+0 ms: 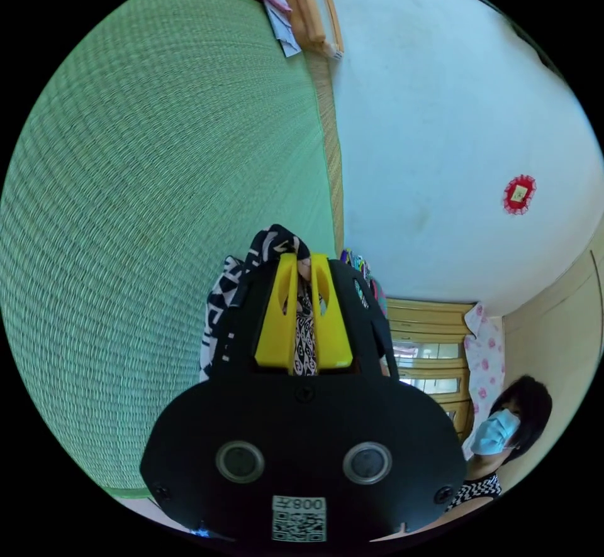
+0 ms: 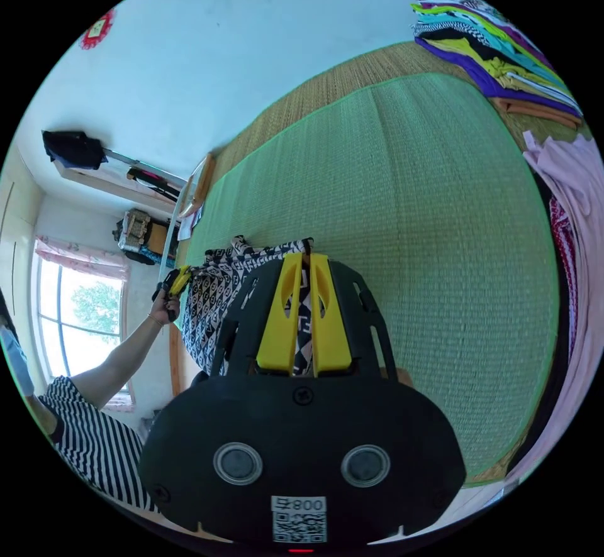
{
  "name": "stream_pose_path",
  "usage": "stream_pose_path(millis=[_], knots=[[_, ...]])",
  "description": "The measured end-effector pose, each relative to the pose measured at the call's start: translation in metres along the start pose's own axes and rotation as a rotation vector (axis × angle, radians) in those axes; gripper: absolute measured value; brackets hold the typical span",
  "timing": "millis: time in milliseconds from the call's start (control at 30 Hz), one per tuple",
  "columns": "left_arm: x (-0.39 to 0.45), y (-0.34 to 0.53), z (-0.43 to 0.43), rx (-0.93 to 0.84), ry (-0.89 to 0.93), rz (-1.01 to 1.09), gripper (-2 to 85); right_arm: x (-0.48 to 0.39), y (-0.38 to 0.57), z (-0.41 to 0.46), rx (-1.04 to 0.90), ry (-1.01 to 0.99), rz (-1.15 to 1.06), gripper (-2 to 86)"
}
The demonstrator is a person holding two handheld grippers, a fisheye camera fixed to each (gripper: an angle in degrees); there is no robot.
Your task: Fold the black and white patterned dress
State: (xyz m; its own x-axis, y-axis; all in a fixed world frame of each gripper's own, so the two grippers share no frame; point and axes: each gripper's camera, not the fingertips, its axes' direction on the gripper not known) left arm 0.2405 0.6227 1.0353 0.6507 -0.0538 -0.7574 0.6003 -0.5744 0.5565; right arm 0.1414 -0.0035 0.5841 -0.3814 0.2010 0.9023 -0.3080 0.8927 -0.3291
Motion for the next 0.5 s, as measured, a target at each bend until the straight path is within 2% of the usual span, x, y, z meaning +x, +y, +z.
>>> stream_pose_path(millis=[300,500], knots=[[-0.007,-0.021,-0.009,-0.015,0.063,-0.001,5.6,0.012,-0.006,0.011,0.002,-0.055,0.027,2.1],[-0.014,-0.025,-0.030,0.092,0.160,-0.008,6.1,0.010,-0.011,0.011,0.013,-0.106,0.046,1.7]])
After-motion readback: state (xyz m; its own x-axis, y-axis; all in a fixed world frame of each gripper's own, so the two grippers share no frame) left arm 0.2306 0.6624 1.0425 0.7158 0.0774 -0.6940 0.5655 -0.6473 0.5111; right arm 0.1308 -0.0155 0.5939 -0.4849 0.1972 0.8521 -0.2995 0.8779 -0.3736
